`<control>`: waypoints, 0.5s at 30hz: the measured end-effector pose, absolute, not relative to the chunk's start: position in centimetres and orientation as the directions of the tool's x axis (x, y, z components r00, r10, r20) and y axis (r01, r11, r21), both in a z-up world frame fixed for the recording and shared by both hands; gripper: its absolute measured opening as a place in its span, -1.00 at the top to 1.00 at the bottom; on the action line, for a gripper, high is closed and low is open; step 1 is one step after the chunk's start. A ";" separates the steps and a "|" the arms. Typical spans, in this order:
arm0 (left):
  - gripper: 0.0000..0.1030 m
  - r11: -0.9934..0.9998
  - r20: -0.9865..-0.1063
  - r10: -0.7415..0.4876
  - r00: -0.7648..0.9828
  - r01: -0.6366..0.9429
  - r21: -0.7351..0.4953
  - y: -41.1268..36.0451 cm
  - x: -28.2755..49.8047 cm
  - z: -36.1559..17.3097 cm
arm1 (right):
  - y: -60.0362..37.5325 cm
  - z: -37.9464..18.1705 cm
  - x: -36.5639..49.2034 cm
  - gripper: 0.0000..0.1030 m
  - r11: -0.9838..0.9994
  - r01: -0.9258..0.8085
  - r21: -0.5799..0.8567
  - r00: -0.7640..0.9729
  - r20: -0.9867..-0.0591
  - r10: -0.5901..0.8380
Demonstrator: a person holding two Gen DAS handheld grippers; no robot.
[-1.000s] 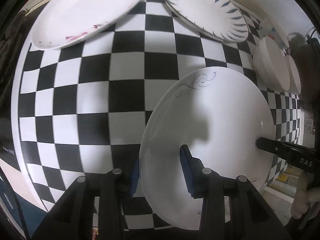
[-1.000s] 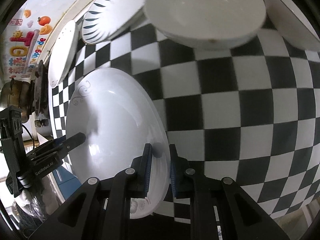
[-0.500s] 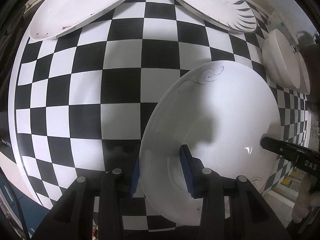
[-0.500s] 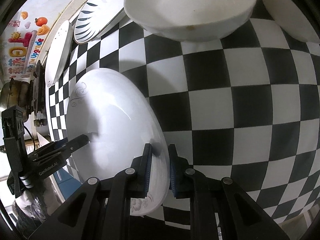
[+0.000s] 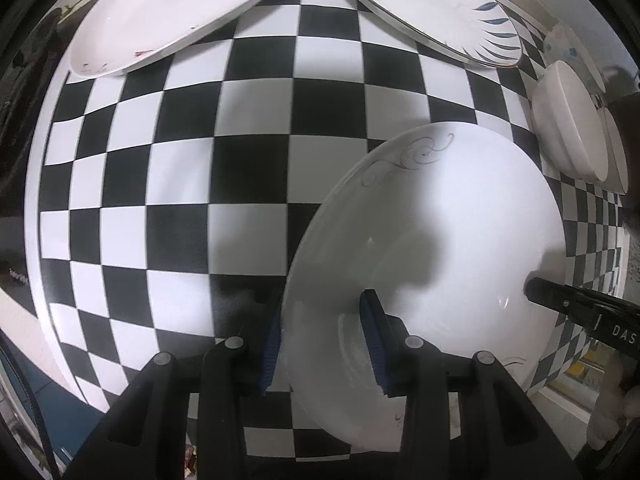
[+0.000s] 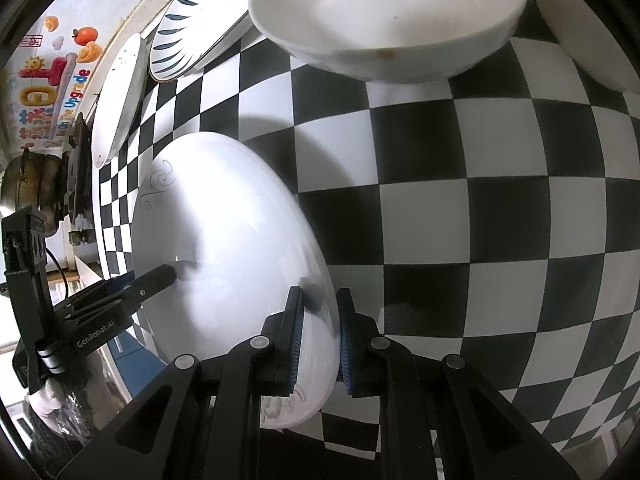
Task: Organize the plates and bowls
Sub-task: 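Lift the large white plate with both grippers toward the pink-flower plate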
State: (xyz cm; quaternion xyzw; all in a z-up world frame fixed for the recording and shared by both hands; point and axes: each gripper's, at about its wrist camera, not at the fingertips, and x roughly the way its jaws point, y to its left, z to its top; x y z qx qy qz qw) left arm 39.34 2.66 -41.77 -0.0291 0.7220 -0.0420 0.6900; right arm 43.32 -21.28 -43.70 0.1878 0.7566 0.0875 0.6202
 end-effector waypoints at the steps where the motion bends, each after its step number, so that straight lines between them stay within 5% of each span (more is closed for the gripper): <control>1: 0.32 0.996 -0.996 -0.086 -0.038 0.009 -0.086 2.9 39.1 -41.6 | -21.2 -43.7 43.3 0.64 0.915 0.174 0.364 -0.162 -0.906 0.391; 12: 0.31 0.991 -0.989 -0.042 0.139 -0.118 -0.059 7.1 36.5 -33.4 | -20.5 -37.1 42.4 0.57 0.926 0.057 0.374 -0.120 -0.918 0.378; 15: 0.25 0.978 -0.980 -0.074 0.184 -0.180 -0.107 9.3 37.2 -31.4 | -18.7 -33.7 43.5 0.19 0.924 -0.030 0.382 -0.078 -0.922 0.379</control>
